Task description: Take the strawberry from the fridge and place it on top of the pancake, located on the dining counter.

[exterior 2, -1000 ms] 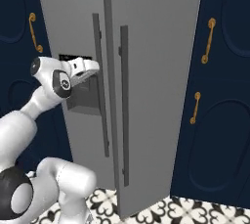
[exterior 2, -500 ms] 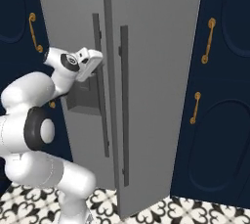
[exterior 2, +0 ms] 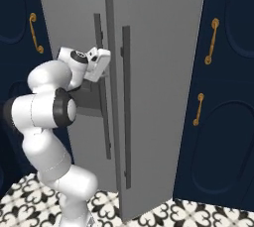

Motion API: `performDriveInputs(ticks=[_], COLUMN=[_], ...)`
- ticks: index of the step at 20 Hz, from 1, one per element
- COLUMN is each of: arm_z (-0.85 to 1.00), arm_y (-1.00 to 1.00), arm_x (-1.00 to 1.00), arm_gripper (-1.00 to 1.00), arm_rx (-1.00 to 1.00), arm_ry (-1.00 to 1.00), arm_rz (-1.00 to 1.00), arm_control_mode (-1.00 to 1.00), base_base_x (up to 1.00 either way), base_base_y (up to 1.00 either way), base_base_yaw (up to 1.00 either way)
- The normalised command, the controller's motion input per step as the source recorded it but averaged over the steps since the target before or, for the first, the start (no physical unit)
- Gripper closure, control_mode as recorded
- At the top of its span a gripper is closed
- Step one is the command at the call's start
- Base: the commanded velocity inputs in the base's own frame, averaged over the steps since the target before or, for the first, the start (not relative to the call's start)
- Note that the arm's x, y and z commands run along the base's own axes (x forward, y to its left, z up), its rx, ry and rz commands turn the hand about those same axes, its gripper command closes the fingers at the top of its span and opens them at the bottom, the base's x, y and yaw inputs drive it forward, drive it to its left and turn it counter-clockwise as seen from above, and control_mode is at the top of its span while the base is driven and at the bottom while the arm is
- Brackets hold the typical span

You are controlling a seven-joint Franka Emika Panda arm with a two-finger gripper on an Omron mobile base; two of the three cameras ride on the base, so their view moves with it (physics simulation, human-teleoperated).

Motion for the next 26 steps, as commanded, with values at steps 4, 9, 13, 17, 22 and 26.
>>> performDriveInputs(ticks=[4,9,13,17,22,26], arm_z=[-0.16,-0.01,0.00,0.00,0.03,0.05], arm_y=[-0.62,-0.70,-0.65,-0.87,-0.98,-1.00], arm_x=[-0.02,-0.27,-0.31,-0.14,-0.18,-0.35], arm_gripper=[-1.00,-1.00,-1.00,-1.00,-1.00,-1.00], arm_rx=[-0.04,0.00,-0.01,0.00,0.00,0.00], arm_ry=[-0.07,-0.12,-0.14,-0.15,-0.11,-0.04], arm_rz=[-0.12,-0.16,-0.19,-0.14,-0.14,-0.17], arm_control_mode=[-1.00,-1.00,-1.00,-1.00,-1.00,-1.00], base_base_x=[0.00,0.00,0.00,0.00,0.00,0.00], base_base_y=[0.00,0.00,0.00,0.00,0.00,0.00], base_base_yaw=[0.00,0.00,0.00,0.00,0.00,0.00])
